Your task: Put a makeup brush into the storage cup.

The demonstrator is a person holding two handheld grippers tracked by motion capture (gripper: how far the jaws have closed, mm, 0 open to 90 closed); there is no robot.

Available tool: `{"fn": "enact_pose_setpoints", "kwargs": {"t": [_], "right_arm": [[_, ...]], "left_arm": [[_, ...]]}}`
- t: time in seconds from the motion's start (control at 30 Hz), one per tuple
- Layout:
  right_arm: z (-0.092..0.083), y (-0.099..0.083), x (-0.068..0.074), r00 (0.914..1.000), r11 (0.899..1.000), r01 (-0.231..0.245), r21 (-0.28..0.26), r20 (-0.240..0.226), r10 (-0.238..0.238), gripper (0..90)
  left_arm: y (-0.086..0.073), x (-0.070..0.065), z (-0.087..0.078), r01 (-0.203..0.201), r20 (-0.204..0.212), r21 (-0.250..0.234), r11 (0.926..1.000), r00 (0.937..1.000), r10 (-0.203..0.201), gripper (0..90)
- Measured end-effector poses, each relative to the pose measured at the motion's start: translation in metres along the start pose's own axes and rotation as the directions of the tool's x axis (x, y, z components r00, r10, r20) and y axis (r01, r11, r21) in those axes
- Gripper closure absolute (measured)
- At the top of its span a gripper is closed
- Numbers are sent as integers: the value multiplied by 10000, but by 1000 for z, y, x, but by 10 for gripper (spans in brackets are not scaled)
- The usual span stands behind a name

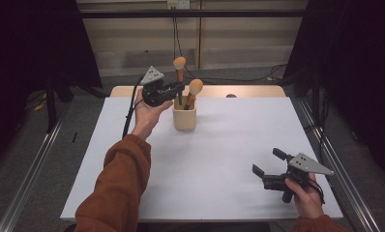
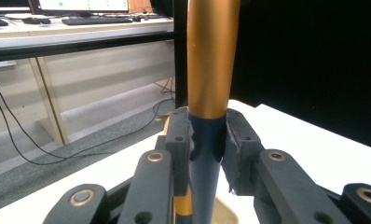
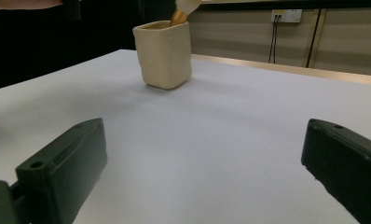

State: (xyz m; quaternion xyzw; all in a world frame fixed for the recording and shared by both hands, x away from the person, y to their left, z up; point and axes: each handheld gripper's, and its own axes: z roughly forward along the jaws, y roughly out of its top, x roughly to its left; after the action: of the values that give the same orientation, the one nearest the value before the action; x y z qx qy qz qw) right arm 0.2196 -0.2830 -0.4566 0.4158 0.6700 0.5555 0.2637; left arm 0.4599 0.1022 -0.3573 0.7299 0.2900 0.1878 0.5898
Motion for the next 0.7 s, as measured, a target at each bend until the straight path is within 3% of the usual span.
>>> {"fn": "enact_pose_setpoints", "kwargs": {"t": [0.4,0.7], "right_arm": [[-1,0,2,10000,10000,47,-61,15,-47,0],[0,-1,1,10000,10000,0,-26,-12,0,0]], "left_arm": [[-11,0,5,-79,-53,226,9997,10000,81,742],[-25,4,9,210,-127,460,9987,9997,-205,742]]}}
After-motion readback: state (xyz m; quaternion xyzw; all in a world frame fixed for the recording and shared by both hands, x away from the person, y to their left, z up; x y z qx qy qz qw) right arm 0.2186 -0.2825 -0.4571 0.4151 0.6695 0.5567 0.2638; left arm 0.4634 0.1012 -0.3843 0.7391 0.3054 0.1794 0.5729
